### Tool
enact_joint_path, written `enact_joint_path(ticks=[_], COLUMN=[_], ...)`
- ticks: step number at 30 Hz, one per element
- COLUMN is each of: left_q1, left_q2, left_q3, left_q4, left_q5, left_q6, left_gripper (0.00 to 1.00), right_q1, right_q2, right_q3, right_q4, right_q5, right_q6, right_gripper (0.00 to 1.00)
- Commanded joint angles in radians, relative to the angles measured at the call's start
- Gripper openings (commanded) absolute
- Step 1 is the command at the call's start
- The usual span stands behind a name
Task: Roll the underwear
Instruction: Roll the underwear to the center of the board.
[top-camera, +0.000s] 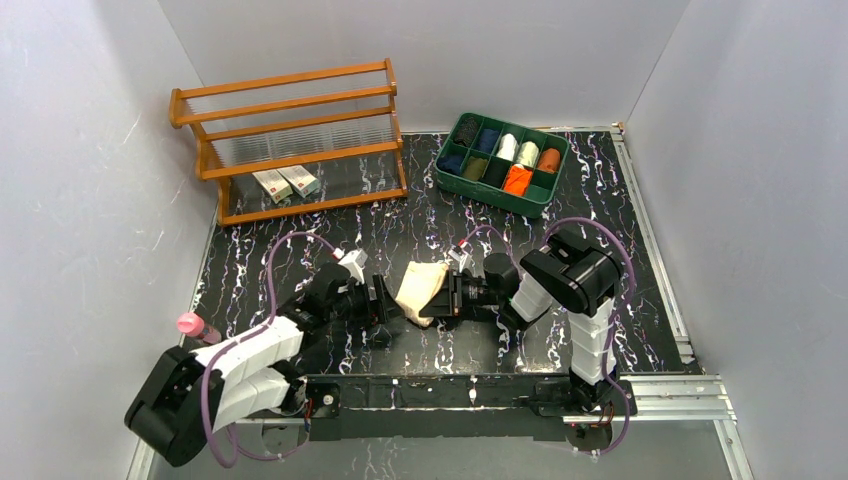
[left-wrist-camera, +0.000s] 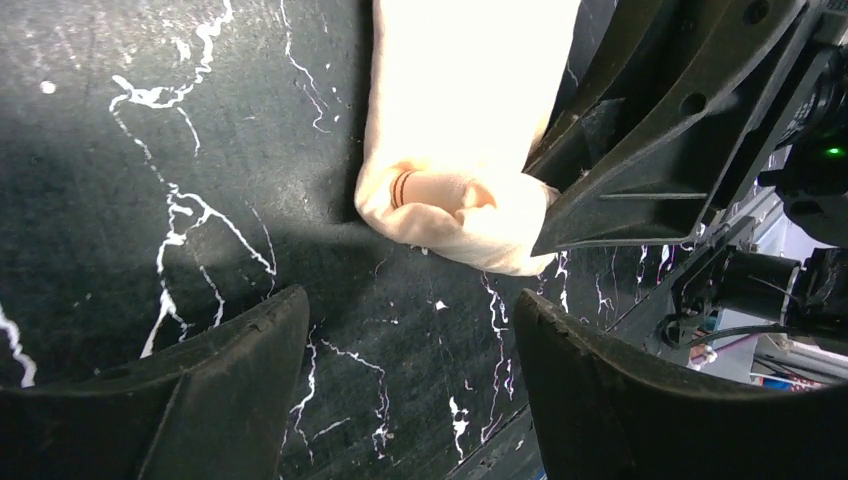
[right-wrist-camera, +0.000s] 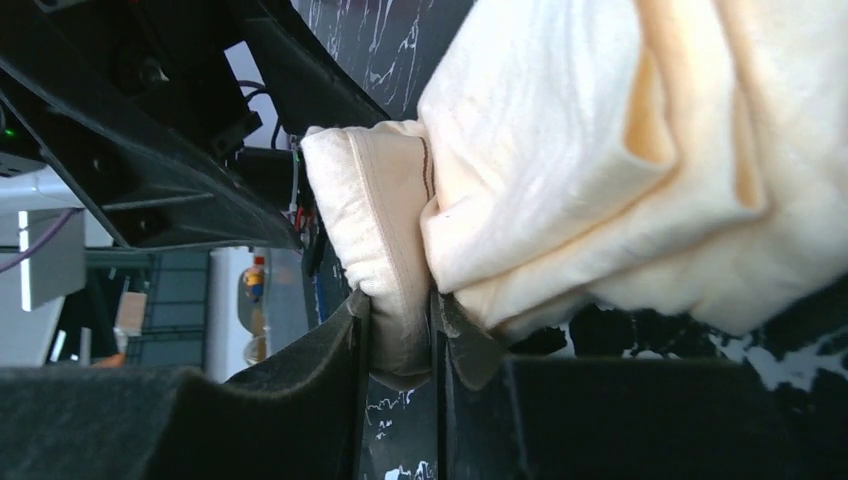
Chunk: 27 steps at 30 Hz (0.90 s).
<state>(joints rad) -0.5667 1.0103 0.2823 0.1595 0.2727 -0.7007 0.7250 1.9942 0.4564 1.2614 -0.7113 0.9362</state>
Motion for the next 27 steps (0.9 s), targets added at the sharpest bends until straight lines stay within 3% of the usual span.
enact_joint_path(ticks=[1, 7, 15, 20, 24, 27], left_q1=[0.004, 0.004, 0.004, 0.004, 0.004, 0.004], left_q2=[0.083, 0.198, 0.348, 0.397, 0.439, 0.473], left_q3=[-0.008, 0.008, 0.016, 0.015, 0.031, 0.050], left_q4=[0.139, 0.229, 0.213, 0.166, 0.130, 0.111], left_q5=[0.054, -0.004, -0.048, -0.122, -0.143, -0.142], left_q6=[0.012, -0.020, -0.030, -0.057, -0.058, -0.058], left_gripper=[0.73, 0.71, 0.49, 0.40, 0.41, 0.41], right_q1=[-0.017, -0.034, -0.050, -0.051, -0.052, -0.051], right_q2=[0.063, 0.072, 0.064, 0.019, -0.058, -0.137], right_q3=[-0.012, -0.008, -0.002, -0.003, -0.020, -0.022], right_q4=[-0.121, -0.118, -0.092, -0.067, -0.072, -0.167], right_q5=[-0.001, -0.022, -0.050, -0.065, -0.054, -0.020], right_q6=[0.057, 0.069, 0.101, 0.090, 0.049, -0.015], right_gripper=[0.07, 0.13, 0.27, 0.47, 0.67, 0.76])
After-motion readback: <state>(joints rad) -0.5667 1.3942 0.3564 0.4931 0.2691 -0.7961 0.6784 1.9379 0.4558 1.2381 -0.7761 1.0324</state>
